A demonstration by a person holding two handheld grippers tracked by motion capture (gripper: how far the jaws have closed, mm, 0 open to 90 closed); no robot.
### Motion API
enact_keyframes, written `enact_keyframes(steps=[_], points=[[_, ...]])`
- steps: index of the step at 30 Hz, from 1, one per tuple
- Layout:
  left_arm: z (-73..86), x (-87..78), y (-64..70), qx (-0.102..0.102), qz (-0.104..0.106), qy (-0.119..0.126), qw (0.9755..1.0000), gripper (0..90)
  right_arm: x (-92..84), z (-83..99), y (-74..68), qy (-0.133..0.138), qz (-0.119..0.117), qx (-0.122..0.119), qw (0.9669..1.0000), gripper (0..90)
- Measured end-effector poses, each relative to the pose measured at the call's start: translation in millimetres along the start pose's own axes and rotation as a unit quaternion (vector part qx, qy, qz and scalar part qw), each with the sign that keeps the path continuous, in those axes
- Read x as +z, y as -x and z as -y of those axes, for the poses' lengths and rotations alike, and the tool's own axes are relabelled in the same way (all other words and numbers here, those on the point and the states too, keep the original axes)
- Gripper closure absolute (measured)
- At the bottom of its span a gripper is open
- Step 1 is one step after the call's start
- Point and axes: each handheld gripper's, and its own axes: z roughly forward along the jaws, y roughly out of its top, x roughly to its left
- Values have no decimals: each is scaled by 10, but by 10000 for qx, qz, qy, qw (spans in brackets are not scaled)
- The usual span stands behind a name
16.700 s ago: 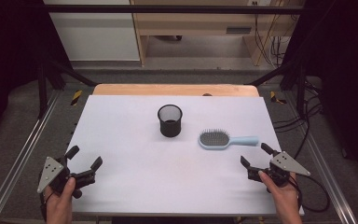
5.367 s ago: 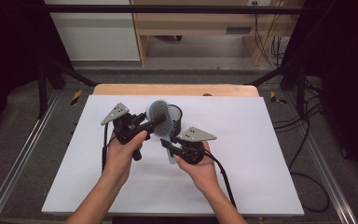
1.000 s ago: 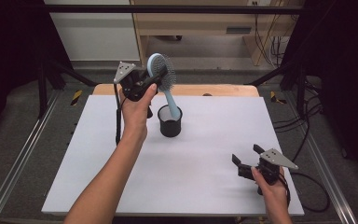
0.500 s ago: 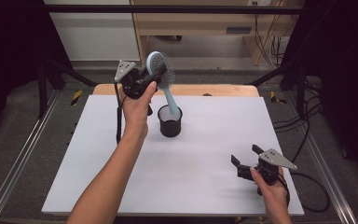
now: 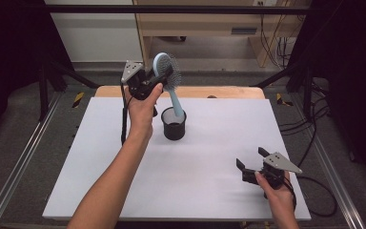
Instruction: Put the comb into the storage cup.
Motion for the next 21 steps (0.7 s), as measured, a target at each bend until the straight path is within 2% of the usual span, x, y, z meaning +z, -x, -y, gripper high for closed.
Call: enact_keyframes(steps=[6, 9, 13, 21], points=[[25, 34, -52, -29, -6, -17, 10000, 525, 14, 7, 3, -24, 21, 31, 10000, 64], [43, 63, -54, -60, -11, -26, 10000, 525, 39, 3, -10, -1, 31, -40, 10000, 64], [46, 85, -45, -64, -1, -9, 10000, 525, 43, -2, -17, 19, 35, -12, 10000, 64], [78, 144, -83, -84, -85, -7, 9999, 524, 57, 6, -29, -27, 25, -63, 10000, 64]])
